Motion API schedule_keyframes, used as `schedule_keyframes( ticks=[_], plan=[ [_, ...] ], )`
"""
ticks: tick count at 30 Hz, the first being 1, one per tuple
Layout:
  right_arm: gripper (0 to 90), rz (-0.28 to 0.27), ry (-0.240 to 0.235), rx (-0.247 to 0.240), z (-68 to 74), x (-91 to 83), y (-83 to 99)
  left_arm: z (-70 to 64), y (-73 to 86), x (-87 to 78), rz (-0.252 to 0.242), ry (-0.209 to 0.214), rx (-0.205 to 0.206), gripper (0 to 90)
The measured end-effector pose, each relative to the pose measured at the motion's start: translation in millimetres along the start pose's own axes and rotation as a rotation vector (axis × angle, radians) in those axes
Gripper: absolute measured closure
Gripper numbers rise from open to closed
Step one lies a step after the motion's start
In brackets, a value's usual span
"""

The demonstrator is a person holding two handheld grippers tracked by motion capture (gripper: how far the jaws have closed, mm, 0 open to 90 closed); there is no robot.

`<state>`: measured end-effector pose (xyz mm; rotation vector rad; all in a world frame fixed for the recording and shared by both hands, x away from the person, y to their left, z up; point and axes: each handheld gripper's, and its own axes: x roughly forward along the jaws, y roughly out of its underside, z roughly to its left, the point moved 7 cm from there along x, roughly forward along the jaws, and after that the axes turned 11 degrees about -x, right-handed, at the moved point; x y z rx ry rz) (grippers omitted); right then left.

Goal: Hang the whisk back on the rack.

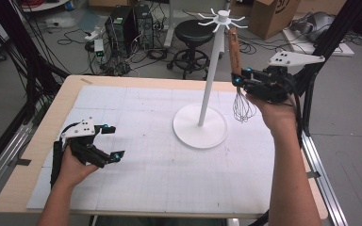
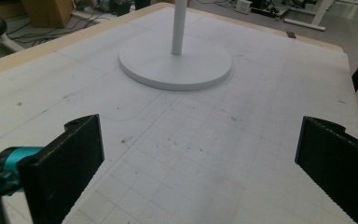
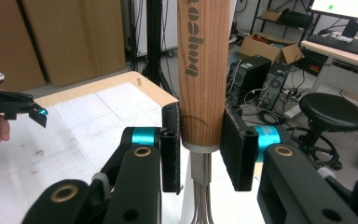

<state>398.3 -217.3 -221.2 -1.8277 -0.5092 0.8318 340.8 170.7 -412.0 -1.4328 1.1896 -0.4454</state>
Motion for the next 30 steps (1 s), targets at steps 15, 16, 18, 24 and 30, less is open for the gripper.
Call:
schedule_keyframes(
  ticks=[15,16,18,24,30],
  plan=[
    [46.9,-0.008,0.021,-0.021,6.6,-9.8,13.2,-0.2,0.5,0.8,0.005,0.001,0.0,1.7],
    [46.3,-0.003,0.019,-0.019,8.4,-9.9,15.0,0.0,0.8,0.7,0.007,0.0,0.001,1.7],
    [44.7,0.007,0.009,-0.023,12.2,-9.6,17.6,0.1,1.0,0.7,0.01,0.0,0.003,1.7],
    [40.4,-0.009,-0.022,-0.055,27.7,-8.9,17.9,-1.0,1.6,1.9,0.012,0.003,0.001,1.7],
    [38.1,-0.019,-0.056,-0.08,42.1,-7.2,15.7,-0.4,1.1,1.1,0.009,0.006,-0.001,1.7]
  ],
)
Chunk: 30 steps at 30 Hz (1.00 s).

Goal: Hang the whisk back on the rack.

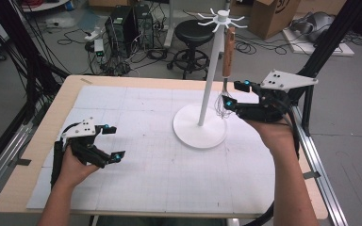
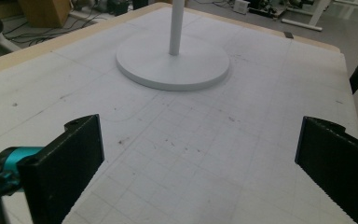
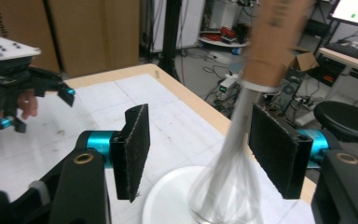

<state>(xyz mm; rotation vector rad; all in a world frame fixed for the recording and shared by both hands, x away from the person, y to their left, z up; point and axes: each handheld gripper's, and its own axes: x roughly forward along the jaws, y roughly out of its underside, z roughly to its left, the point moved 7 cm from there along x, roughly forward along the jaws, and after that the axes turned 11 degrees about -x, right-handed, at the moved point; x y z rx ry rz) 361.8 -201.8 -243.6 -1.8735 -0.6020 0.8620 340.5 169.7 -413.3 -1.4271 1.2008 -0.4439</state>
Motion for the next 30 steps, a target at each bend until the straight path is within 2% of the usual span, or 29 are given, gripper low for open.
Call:
schedule_keyframes(
  ticks=[5,13,30],
  plan=[
    [35.4,-0.011,-0.045,-0.002,14.6,5.9,4.6,-1.5,-0.2,-0.2,-0.001,0.002,0.003,1.7],
    [32.5,0.007,-0.092,0.007,24.9,15.0,22.5,-2.3,-2.9,-2.5,-0.019,0.016,0.002,1.7],
    [24.8,0.034,-0.142,0.033,46.9,33.5,55.3,-4.9,-3.7,-2.3,-0.021,0.025,0.007,1.7]
  ],
)
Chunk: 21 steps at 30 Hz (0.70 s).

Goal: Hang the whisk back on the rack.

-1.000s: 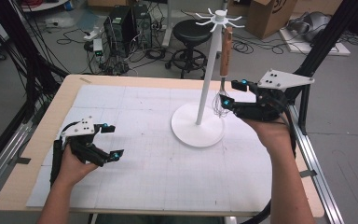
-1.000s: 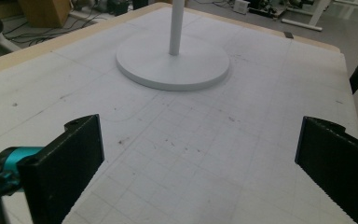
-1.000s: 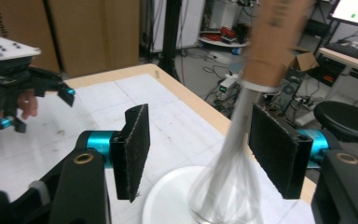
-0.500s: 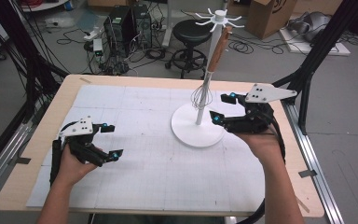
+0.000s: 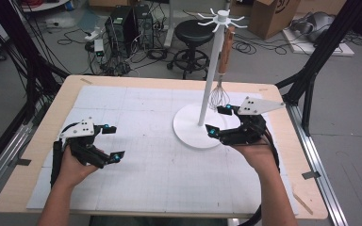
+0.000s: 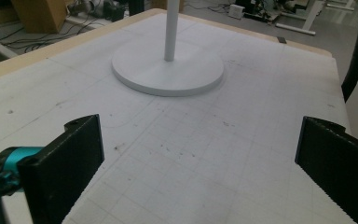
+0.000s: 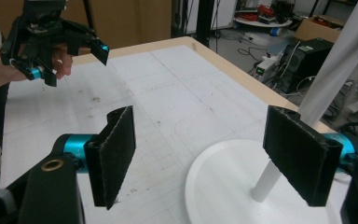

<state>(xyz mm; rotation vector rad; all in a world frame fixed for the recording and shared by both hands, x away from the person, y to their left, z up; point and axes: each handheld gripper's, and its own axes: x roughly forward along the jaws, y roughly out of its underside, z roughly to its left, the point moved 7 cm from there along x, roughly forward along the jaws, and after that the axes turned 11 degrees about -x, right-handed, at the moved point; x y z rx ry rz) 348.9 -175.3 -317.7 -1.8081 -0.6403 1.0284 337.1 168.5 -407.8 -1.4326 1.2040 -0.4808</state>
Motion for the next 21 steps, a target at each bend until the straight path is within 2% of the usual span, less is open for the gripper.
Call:
schedule_keyframes(
  ticks=[13,20,21],
  plan=[
    [22.5,0.002,-0.036,0.03,13.5,17.5,23.6,0.0,0.7,0.4,0.004,0.001,-0.001,1.7],
    [21.8,0.007,-0.044,0.039,18.1,19.7,32.9,0.4,0.2,1.1,-0.001,0.006,-0.003,1.7],
    [21.6,0.003,-0.043,0.054,20.0,19.5,35.9,0.5,0.1,1.5,-0.003,0.013,-0.01,1.7]
  ],
)
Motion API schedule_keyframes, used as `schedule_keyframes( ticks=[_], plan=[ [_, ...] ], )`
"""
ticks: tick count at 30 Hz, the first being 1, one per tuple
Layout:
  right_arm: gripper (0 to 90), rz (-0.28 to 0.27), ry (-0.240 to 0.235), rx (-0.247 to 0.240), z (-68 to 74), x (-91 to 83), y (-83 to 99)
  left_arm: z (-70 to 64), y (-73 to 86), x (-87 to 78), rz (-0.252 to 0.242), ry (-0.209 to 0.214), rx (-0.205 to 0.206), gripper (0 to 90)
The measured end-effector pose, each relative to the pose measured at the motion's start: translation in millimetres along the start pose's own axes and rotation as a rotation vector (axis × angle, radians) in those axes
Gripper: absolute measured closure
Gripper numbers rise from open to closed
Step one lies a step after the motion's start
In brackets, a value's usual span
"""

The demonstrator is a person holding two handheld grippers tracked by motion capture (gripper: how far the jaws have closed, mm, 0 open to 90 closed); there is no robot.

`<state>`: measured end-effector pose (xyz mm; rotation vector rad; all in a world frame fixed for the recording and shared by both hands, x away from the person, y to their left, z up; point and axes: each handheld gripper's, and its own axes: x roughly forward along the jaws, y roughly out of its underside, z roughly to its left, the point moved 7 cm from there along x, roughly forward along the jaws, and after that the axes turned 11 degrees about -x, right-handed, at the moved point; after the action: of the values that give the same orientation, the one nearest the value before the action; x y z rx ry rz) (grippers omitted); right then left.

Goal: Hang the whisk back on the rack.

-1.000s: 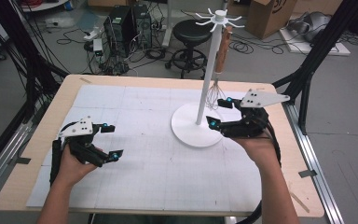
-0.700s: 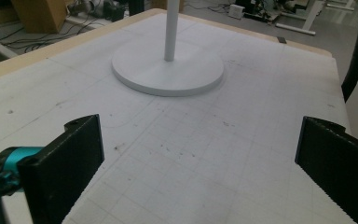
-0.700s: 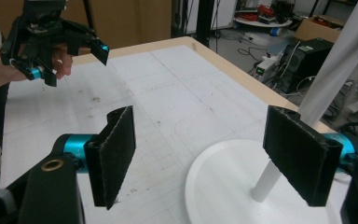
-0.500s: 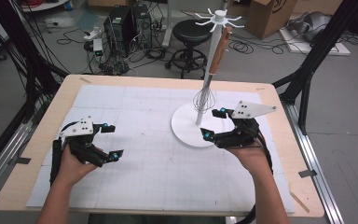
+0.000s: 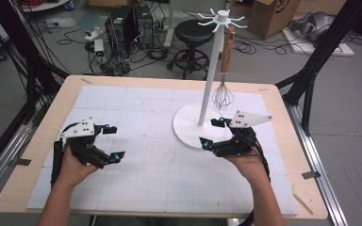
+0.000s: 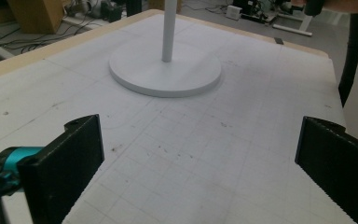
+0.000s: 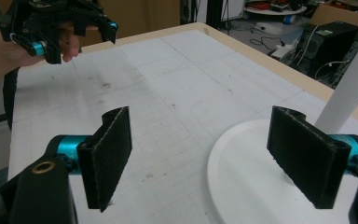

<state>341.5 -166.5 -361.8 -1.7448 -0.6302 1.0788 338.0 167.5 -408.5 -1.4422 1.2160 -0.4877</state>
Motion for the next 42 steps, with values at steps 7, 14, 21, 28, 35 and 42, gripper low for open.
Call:
schedule_keyframes(
  ticks=[7,14,21,28,35,42],
  plan=[
    [20.8,0.019,-0.003,0.024,2.2,3.5,13.0,0.5,0.4,-0.5,0.004,-0.001,-0.002,1.7],
    [18.5,0.037,0.006,0.041,0.4,11.2,25.2,-0.9,-1.2,-1.0,-0.004,0.002,0.002,1.7],
    [18.3,0.04,0.012,0.046,1.8,16.2,28.1,-4.8,-0.1,-0.2,0.007,0.011,0.011,1.7],
    [18.3,0.047,0.012,0.061,3.3,19.2,34.6,-3.1,-0.8,-0.5,0.002,0.011,0.008,1.7],
    [18.4,0.048,0.011,0.063,1.8,18.5,35.5,-3.2,0.3,1.5,0.009,0.009,0.005,1.7],
    [18.3,0.046,0.016,0.068,2.1,18.1,37.2,-1.5,0.4,1.5,0.011,0.011,0.003,1.7]
  ],
)
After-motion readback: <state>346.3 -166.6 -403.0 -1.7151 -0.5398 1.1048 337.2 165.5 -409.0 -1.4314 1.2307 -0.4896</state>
